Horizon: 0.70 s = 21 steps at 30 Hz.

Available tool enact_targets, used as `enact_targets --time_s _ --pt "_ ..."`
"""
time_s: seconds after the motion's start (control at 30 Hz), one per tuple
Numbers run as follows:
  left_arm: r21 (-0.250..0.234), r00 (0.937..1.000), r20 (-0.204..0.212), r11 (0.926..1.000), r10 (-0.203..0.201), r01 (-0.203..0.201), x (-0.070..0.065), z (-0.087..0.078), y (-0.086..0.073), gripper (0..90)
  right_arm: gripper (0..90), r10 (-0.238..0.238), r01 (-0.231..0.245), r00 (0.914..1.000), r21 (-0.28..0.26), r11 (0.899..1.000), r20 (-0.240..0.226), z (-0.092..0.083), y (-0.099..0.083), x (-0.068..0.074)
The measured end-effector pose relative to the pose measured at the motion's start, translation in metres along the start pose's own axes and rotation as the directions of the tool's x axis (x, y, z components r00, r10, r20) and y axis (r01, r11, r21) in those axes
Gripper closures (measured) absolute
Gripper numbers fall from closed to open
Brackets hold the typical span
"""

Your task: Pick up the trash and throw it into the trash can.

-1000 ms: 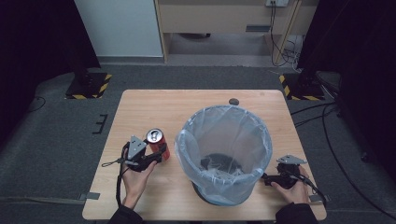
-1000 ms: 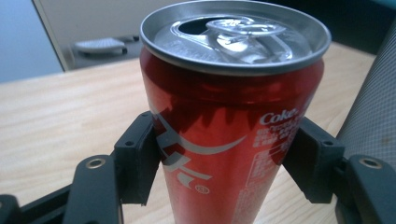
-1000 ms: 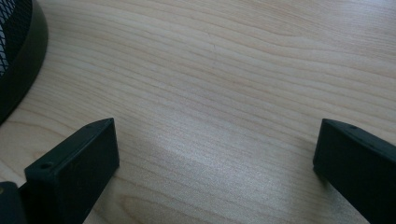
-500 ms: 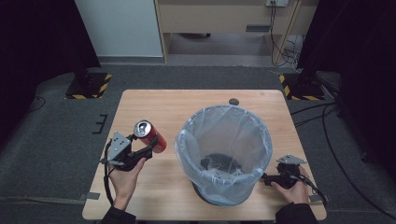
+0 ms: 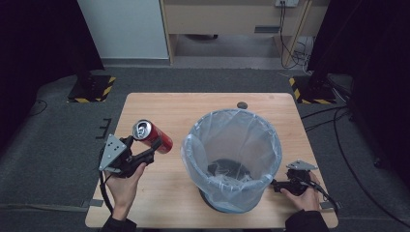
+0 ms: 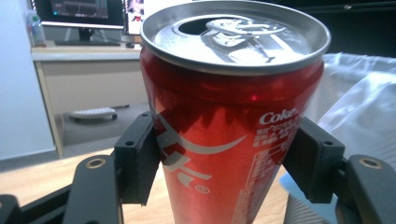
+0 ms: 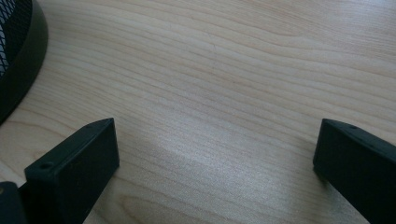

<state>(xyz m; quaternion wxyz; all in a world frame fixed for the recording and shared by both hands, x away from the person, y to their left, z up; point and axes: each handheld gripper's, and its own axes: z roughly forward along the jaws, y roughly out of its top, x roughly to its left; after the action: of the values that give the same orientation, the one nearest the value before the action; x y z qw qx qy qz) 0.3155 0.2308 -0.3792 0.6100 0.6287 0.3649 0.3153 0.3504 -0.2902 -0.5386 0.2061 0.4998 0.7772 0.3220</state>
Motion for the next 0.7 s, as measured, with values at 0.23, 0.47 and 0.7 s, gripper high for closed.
enact_targets --time_s 0.23,0.47,0.7 --pt "-0.058 0.9997 0.025 0.9983 0.007 -0.005 -0.008 -0.007 0.017 33.5 0.4 -0.001 0.001 1.0 0.0 1.0 0.0 0.0 0.0 0.0" --pt "-0.108 0.9989 0.043 0.994 0.02 -0.015 -0.015 -0.011 0.036 33.6 0.4 0.0 0.0 1.0 0.0 1.0 0.0 0.0 0.0 0.0" --pt "-0.146 0.9979 0.054 0.9888 0.037 -0.029 -0.023 -0.01 0.053 33.5 0.3 0.0 0.0 1.0 0.0 1.0 0.0 0.0 0.0 0.0"
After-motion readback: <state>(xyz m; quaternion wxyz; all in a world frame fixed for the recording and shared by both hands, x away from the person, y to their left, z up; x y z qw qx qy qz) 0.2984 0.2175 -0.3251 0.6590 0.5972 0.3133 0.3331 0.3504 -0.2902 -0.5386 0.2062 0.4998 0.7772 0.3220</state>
